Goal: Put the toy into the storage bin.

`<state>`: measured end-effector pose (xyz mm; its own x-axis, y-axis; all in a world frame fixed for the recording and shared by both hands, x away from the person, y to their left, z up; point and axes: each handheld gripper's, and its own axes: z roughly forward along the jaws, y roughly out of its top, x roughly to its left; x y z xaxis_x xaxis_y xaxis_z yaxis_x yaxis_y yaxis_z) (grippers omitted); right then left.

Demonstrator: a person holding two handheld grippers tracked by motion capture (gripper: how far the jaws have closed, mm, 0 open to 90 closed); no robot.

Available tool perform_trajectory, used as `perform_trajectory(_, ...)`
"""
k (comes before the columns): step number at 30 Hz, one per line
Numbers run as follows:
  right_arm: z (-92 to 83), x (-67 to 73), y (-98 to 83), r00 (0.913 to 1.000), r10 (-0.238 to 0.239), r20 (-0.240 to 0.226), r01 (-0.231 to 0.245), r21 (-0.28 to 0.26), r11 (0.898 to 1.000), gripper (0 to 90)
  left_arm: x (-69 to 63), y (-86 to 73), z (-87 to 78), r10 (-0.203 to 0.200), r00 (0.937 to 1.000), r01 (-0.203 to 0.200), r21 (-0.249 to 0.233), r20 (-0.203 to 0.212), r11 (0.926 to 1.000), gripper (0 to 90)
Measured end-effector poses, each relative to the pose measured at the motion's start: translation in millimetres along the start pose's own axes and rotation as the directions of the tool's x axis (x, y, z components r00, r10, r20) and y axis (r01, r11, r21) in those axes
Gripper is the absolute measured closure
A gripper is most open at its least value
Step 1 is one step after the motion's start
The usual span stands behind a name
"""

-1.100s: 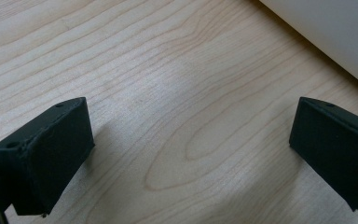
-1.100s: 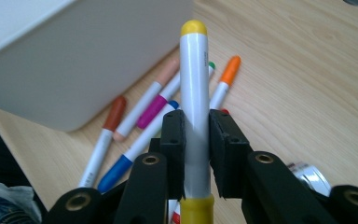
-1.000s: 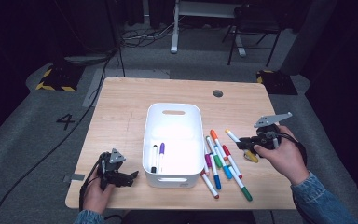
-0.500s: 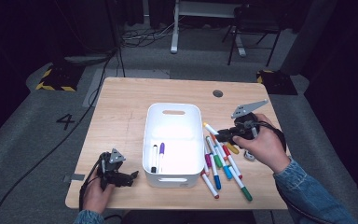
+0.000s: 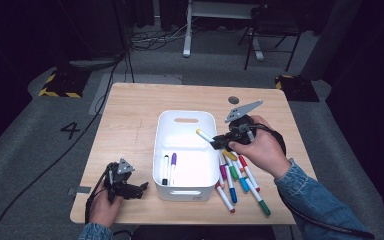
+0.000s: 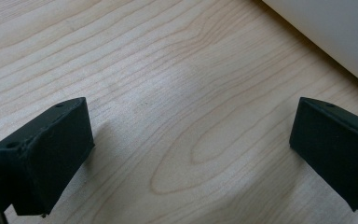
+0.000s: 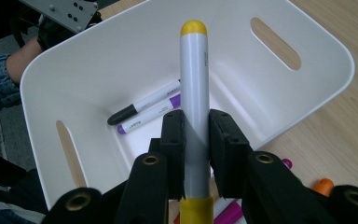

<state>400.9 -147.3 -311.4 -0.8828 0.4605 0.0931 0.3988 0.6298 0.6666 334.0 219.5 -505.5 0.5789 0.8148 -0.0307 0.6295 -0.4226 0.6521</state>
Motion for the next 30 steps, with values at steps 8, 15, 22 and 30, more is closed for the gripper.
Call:
perform_trajectory(8,12.5,10.0,12.9,0.9996,-0.018,-0.023,0.019,0.007,1.0,76.9,0.3,0.3,0.4,0.001,1.0,-0.001,-0.003,-0.007,1.0,0.0)
perform_trajectory(15,24.2,16.8,22.9,0.9981,-0.043,-0.044,0.043,-0.002,0.999,76.9,0.2,0.3,0.4,0.001,1.0,-0.001,-0.003,-0.007,1.0,0.0)
perform_trajectory(22,36.3,17.1,22.0,0.9981,-0.032,-0.052,0.032,0.0,0.999,76.9,0.4,0.3,0.4,0.002,1.0,-0.002,-0.003,-0.006,1.0,0.0)
perform_trajectory(30,47.2,19.0,16.5,0.9979,-0.028,-0.058,0.03,0.029,0.999,76.9,0.2,0.3,0.4,0.0,1.0,0.0,-0.003,-0.007,1.0,0.0)
